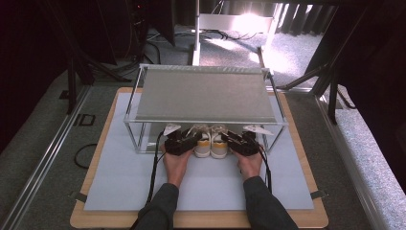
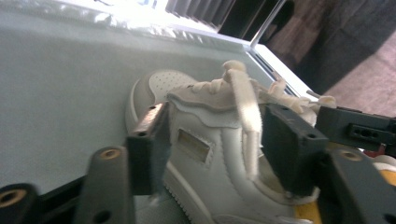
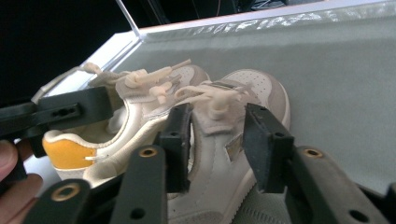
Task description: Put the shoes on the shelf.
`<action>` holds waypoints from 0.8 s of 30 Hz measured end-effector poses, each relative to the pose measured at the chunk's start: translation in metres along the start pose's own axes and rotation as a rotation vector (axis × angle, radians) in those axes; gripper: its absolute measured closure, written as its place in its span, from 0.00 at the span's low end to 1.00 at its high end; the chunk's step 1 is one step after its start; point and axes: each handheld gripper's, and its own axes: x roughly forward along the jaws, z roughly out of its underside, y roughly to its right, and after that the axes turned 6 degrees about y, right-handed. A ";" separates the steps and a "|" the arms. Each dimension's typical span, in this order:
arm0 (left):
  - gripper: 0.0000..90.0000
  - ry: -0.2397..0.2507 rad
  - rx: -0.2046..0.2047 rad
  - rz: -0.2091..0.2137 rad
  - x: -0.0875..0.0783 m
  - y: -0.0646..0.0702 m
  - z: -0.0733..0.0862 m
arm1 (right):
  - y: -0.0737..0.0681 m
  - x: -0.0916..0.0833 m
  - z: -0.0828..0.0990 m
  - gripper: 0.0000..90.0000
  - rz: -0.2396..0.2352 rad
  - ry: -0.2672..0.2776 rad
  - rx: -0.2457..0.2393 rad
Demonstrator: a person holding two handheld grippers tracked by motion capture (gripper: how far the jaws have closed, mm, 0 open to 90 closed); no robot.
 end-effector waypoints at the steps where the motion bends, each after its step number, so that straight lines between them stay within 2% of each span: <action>1: 0.42 0.000 0.000 0.000 0.000 0.000 0.000 | 0.000 0.000 0.000 0.67 0.000 0.000 0.000; 2: 0.40 0.006 -0.008 0.001 -0.002 0.001 0.000 | -0.002 -0.004 0.000 0.63 -0.014 -0.014 0.063; 5: 0.37 0.015 0.000 0.018 -0.008 0.001 -0.001 | -0.003 -0.009 0.000 0.57 -0.037 -0.006 0.070; 6: 0.37 0.013 0.021 0.035 -0.010 0.000 -0.002 | -0.005 -0.011 0.001 0.55 -0.041 -0.001 0.069; 7: 0.36 0.013 0.021 0.035 -0.010 0.000 -0.002 | 0.000 -0.010 0.002 0.53 -0.055 0.058 -0.024; 11: 0.35 0.021 0.044 0.063 -0.018 0.006 -0.002 | -0.005 -0.016 0.004 0.47 -0.077 0.078 -0.038; 12: 0.33 0.019 0.073 0.071 -0.022 0.007 -0.002 | -0.008 -0.020 0.004 0.43 -0.093 0.084 -0.060; 14: 0.30 0.021 0.106 0.065 -0.025 0.009 -0.002 | -0.012 -0.023 0.004 0.40 -0.102 0.086 -0.088; 16: 0.28 0.025 0.119 0.069 -0.028 0.011 -0.002 | -0.015 -0.026 0.005 0.36 -0.101 0.085 -0.111; 19: 0.26 0.021 0.140 0.073 -0.030 0.014 0.000 | -0.020 -0.028 0.007 0.32 -0.076 0.073 -0.164; 20: 0.26 0.021 0.140 0.073 -0.030 0.014 0.000 | -0.020 -0.028 0.007 0.32 -0.076 0.073 -0.164; 22: 0.25 0.008 0.158 0.076 -0.030 0.017 0.002 | -0.024 -0.028 0.010 0.28 -0.051 0.055 -0.210; 24: 0.25 -0.011 0.164 0.095 -0.029 0.018 0.004 | -0.026 -0.027 0.013 0.27 -0.037 0.040 -0.231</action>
